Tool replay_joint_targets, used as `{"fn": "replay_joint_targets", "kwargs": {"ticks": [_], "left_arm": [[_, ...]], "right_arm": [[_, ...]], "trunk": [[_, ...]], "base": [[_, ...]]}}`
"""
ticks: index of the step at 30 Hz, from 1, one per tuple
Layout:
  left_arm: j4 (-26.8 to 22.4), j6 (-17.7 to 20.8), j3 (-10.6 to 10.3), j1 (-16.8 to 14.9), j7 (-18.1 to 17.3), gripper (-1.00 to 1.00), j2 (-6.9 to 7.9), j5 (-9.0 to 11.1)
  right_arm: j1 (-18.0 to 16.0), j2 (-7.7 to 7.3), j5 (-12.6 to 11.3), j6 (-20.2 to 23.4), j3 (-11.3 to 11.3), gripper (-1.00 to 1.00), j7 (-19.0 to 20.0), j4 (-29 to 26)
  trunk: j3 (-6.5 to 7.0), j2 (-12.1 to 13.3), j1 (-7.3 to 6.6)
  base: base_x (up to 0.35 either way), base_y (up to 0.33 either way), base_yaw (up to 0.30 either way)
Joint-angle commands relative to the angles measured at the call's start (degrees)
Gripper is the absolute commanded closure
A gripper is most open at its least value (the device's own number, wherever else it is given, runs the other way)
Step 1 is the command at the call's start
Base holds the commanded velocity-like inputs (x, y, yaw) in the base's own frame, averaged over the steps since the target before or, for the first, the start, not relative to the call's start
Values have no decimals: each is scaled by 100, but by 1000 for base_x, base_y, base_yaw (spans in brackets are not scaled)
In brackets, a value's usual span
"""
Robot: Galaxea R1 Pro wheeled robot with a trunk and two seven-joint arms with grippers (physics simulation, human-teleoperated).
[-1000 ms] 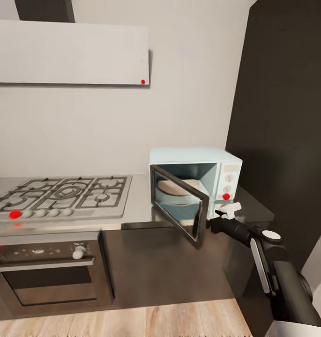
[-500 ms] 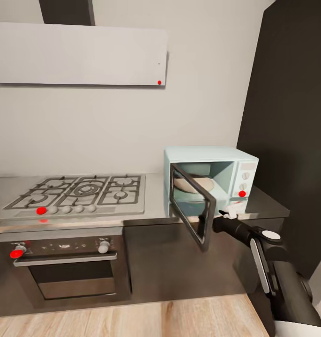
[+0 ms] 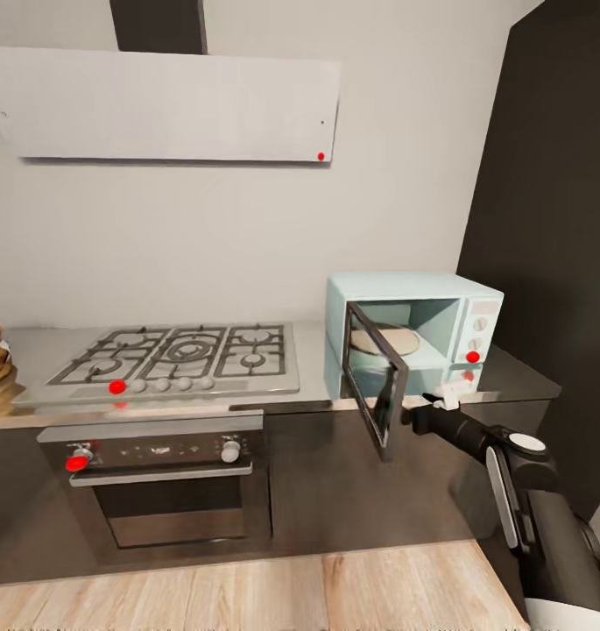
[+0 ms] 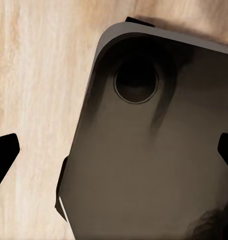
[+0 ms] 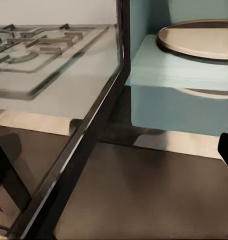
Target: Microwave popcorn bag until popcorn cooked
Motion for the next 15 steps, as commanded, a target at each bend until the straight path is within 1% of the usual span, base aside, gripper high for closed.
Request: {"fn": "replay_joint_targets", "kwargs": {"ticks": [1, 2, 4, 5, 7, 8, 9, 10, 12, 13, 14, 15], "left_arm": [[-7, -10, 10, 1, 13, -100, -1, 19], [-7, -10, 10, 1, 13, -100, -2, 19], [-7, -10, 10, 1, 13, -100, -1, 19], [-7, -10, 10, 1, 13, -100, 0, 19], [-7, -10, 10, 1, 13, -100, 0, 19], [-7, -10, 6, 1, 13, -100, 0, 19], [-7, -10, 4, 1, 13, -100, 0, 19], [-7, -9, 7, 1, 13, -100, 2, 19], [-7, -9, 9, 1, 13, -100, 1, 19], [-7, -10, 9, 1, 13, -100, 1, 19], [-7, -10, 9, 1, 13, -100, 2, 19], [-7, -10, 10, 1, 13, -100, 4, 19]], "right_arm": [[-3, -10, -85, 78, 296, -100, 91, -10], [-3, -21, -82, 78, 293, -100, 83, -7], [-2, -35, -78, 77, 104, -100, 40, -3], [-2, -39, -73, 69, -138, -100, 15, -2], [-2, -60, -71, 64, -537, -100, -45, -2], [-2, -127, -34, 63, -949, -100, -153, -6], [-2, -158, 46, 65, -1103, -100, -211, -6], [-2, -216, 410, 67, -1286, -100, -284, 2], [-2, -260, 952, 72, -1391, -100, -316, 101], [-2, -269, 1243, 74, -1453, -100, -325, 244], [-2, -278, 1576, 78, -1561, -100, -335, 521], [-2, -285, 1867, 67, -1723, -100, -352, 1072]], "trunk": [[-5, -4, -2], [-5, -4, -2], [-5, -4, -2], [-5, -4, -2], [-5, -4, -2], [-5, -4, -2], [-5, -4, -2], [-5, -4, -2], [-5, -4, -2], [-5, -4, -2], [-5, -4, -2], [-5, -4, -2]], "base": [[-174, 187, 0], [-174, 183, 0], [-166, 167, 0], [-144, 142, 0], [-119, 112, 0], [-46, 39, 0], [-30, 25, 0], [-12, 10, 0], [-6, 5, 0], [-3, 3, 0], [-2, 1, 0], [0, 0, 0]]}}
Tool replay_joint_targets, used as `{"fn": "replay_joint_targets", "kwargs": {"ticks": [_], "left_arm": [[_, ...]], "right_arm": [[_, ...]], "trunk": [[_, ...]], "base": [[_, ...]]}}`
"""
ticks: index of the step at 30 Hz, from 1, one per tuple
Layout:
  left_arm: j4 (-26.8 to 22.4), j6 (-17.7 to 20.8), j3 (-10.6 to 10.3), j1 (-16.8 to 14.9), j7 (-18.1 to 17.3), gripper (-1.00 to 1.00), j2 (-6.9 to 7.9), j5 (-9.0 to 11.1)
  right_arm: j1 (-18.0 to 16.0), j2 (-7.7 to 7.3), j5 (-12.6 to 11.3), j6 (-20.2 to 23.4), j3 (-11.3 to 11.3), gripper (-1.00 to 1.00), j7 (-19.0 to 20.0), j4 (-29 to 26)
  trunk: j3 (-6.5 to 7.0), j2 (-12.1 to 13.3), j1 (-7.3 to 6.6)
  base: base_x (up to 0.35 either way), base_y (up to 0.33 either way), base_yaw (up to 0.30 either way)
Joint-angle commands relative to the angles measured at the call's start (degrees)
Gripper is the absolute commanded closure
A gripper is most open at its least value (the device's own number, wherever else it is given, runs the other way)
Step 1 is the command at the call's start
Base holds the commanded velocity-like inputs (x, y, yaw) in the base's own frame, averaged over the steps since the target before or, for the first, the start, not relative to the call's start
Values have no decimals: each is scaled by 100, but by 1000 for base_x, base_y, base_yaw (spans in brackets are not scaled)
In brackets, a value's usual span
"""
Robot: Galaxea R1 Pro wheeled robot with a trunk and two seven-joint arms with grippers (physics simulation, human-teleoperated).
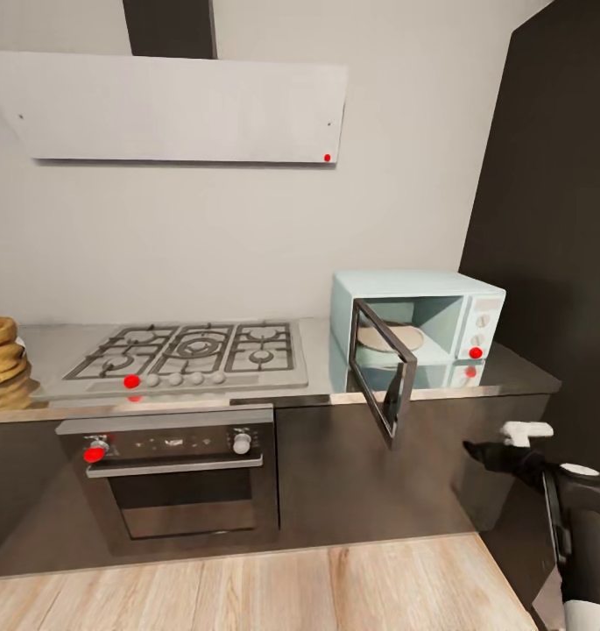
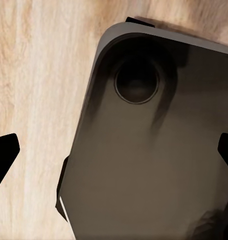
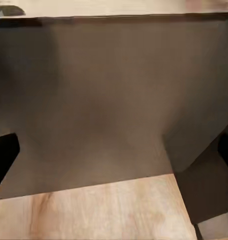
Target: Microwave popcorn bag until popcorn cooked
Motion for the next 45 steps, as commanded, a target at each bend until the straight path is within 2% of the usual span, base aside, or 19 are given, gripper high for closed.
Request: {"fn": "replay_joint_targets", "kwargs": {"ticks": [1, 5, 6, 7, 8, 9, 11, 12, 14, 15, 16, 18, 22, 29, 34, 42, 45], "left_arm": [[-8, -11, 10, 2, 15, -100, -2, 19], [-8, -11, 16, 2, 15, -100, 0, 19], [-8, -11, 18, 2, 15, -100, -1, 21], [-8, -11, 18, 2, 15, -100, -3, 22], [-8, -11, 19, 2, 15, -100, -4, 24], [-8, -11, 19, 2, 15, -100, -5, 22], [-8, -11, 19, 2, 15, -100, -5, 21], [-8, -11, 19, 2, 15, -100, -5, 25], [-8, -11, 19, 2, 15, -100, -6, 23], [-8, -11, 19, 2, 15, -100, -6, 25], [-8, -11, 19, 2, 15, -100, -6, 26], [-8, -11, 19, 2, 15, -100, -6, 21], [-8, -11, 19, 2, 15, -100, -6, 25], [-8, -11, 19, 2, 15, -100, -6, 27], [-8, -11, 19, 2, 15, -100, -6, 24], [-8, -11, 19, 2, 15, -100, -6, 23], [-8, -11, 15, 2, 10, -100, -6, 20]], "right_arm": [[-7, -4, 190, -17, -91, -100, 35, 553], [-7, -21, 424, -92, -165, -100, -175, 2191], [-7, -71, 483, -342, -174, -100, -350, 3190], [-7, -114, 498, -584, -177, -100, -470, 3736], [-7, -164, 507, -888, -178, -100, -626, 4312], [-7, -234, 515, -1403, -175, -100, -950, 5220], [-7, -285, 525, -2099, -163, -100, -1483, 6443], [-17, -301, 534, -2617, -145, -100, -1866, 7195], [44, -262, 615, -3242, -127, -100, -2280, 7665], [188, -245, 646, -3385, -124, -100, -2363, 7759], [614, -218, 680, -3564, -125, -100, -2451, 7861], [1020, -203, 688, -3752, -130, -100, -2513, 7909], [1362, -54, 689, -3979, -134, -100, -2539, 7930], [1476, 50, 697, -4038, -129, -100, -2542, 7932], [1478, 95, 671, -3895, -136, -100, -2575, 7940], [1478, 120, 689, -3872, -132, -100, -2589, 7941], [1478, 122, 697, -3885, -129, -100, -2724, 7941]], "trunk": [[-4, -4, 0], [-4, -4, 0], [-4, -4, 0], [-4, -4, 0], [-4, -4, 0], [-4, -4, 0], [-4, -4, 0], [-4, -4, 0], [-4, -4, 0], [-4, -4, 0], [-4, -4, 0], [-4, -4, 0], [-4, -4, 0], [-4, -4, 0], [-4, -4, 0], [-4, -4, 0], [-4, -4, 0]], "base": [[0, 0, 0], [0, 0, 0], [0, 0, 0], [0, 0, 0], [0, 0, 0], [0, 0, 0], [0, 0, 0], [0, 0, 0], [0, 0, 0], [0, 0, 0], [0, 0, 0], [0, 0, 0], [0, 0, 0], [0, 0, 0], [0, 0, 27], [0, 0, 240], [0, 0, 280]]}}
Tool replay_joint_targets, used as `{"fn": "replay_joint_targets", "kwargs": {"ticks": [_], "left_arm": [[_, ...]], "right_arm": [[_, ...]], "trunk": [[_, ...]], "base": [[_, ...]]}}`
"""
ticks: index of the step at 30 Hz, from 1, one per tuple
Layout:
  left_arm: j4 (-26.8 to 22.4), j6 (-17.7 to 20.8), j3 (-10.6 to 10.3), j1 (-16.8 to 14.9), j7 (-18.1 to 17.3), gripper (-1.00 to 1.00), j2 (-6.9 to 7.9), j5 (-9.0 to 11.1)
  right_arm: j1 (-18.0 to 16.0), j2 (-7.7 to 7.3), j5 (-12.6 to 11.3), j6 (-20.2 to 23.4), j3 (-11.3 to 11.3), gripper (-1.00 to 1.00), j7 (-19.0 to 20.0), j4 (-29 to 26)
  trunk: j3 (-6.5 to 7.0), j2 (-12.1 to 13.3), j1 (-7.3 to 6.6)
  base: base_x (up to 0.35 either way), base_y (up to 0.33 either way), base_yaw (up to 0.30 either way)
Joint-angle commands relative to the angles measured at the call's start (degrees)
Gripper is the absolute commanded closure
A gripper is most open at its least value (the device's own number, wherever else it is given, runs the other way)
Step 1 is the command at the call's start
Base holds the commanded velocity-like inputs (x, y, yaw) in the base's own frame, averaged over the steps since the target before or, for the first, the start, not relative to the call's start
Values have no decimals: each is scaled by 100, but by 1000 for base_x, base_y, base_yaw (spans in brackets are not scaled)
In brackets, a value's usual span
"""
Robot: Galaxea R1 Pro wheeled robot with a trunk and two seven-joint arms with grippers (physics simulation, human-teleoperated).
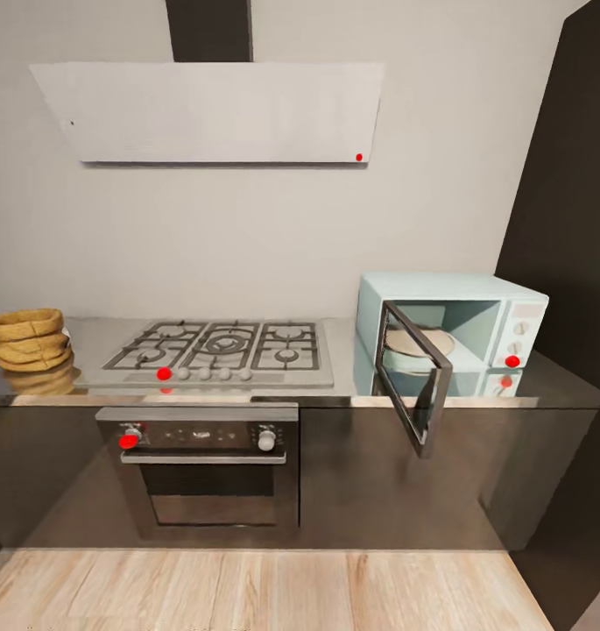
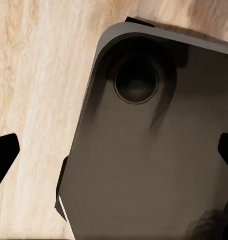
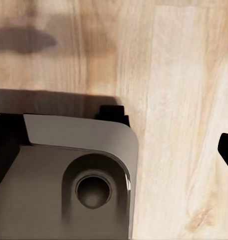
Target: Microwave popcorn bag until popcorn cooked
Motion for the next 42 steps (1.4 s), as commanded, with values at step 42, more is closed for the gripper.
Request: {"fn": "replay_joint_targets", "kwargs": {"ticks": [42], "left_arm": [[-8, -11, 18, 2, 41, -100, -3, 28]], "right_arm": [[187, 144, 965, -84, -47, -100, -112, 12]], "trunk": [[-5, -3, 0]], "base": [[0, 0, 285]]}}
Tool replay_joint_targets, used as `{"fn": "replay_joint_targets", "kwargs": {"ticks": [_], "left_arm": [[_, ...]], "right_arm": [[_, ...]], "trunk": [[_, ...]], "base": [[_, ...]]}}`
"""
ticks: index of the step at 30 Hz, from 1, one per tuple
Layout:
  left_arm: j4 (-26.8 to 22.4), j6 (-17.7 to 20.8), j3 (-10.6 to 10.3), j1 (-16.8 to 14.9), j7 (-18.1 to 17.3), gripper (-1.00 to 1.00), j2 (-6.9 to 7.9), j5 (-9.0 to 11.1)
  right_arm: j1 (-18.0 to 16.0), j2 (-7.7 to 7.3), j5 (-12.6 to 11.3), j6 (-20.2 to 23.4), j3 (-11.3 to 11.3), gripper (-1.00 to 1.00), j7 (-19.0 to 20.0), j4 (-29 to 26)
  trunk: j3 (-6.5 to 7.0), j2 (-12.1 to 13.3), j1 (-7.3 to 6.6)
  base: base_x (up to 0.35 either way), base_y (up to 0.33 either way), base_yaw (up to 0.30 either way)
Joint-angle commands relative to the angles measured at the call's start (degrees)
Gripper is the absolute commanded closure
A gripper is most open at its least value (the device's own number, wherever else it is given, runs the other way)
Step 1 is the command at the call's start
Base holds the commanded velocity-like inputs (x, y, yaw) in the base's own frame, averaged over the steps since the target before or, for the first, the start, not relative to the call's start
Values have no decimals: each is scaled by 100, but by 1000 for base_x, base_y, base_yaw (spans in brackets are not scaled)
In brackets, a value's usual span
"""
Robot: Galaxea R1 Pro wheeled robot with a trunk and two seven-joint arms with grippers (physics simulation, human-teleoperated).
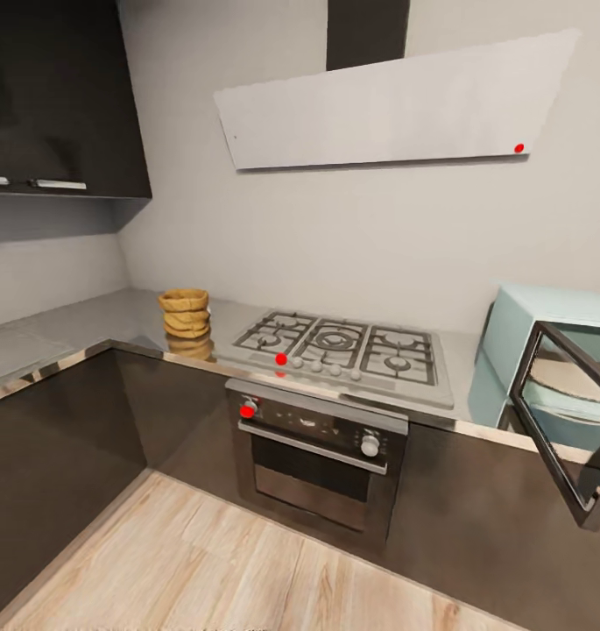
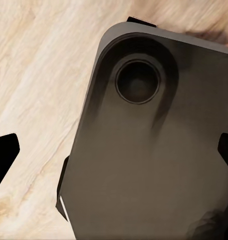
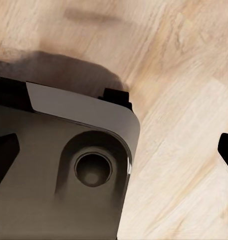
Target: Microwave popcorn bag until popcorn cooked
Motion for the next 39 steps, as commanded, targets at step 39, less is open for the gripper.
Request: {"fn": "replay_joint_targets", "kwargs": {"ticks": [39], "left_arm": [[1, 94, -33, 2, -33, -100, 6, 2]], "right_arm": [[-7, 22, 57, -43, -52, -100, 15, 16]], "trunk": [[-5, -3, 0]], "base": [[104, 85, 171]]}}
